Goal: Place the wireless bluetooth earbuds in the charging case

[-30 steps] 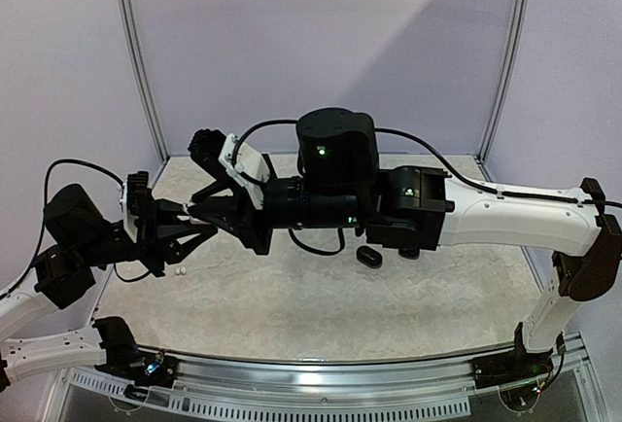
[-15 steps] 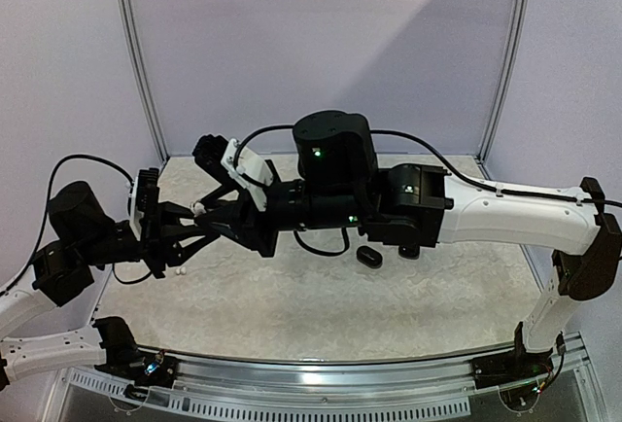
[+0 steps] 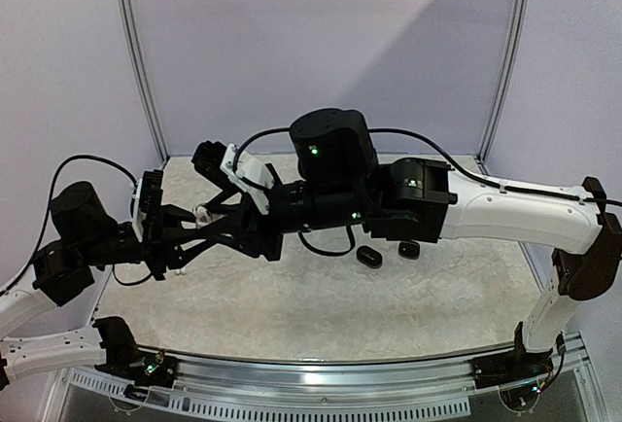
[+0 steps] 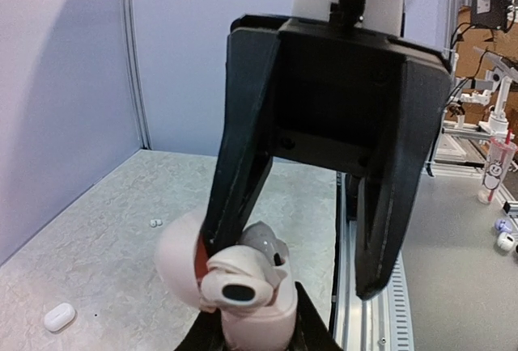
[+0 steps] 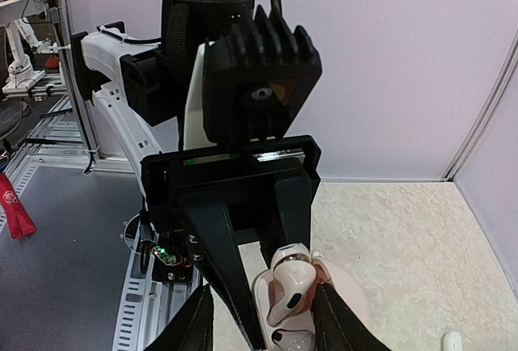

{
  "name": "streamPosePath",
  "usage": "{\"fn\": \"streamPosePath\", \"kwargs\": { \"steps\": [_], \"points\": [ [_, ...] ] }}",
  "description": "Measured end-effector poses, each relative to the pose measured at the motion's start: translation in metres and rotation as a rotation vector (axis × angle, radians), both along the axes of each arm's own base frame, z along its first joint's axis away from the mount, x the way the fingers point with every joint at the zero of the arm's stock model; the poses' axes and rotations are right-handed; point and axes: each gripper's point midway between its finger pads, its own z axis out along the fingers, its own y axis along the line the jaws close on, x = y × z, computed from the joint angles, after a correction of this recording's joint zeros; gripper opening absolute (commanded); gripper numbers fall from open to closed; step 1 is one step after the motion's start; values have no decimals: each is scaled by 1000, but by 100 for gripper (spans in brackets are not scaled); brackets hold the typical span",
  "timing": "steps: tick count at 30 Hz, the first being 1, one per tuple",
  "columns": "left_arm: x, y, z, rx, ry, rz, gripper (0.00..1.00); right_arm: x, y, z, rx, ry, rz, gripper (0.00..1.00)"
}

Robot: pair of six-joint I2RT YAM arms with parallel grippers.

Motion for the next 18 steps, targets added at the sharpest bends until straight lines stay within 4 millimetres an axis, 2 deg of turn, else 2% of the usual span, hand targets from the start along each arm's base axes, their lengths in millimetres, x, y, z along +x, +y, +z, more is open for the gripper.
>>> {"fn": "streamPosePath", "kwargs": {
  "steps": [13,18],
  "points": [
    [-1,-1,-6,4,8,-8,0,-2,-3,7,-22,3,14,49],
    [-4,-2,-7,7,2,-26,0,-2,-6,20,-26,3,16,38]
  ]
}}
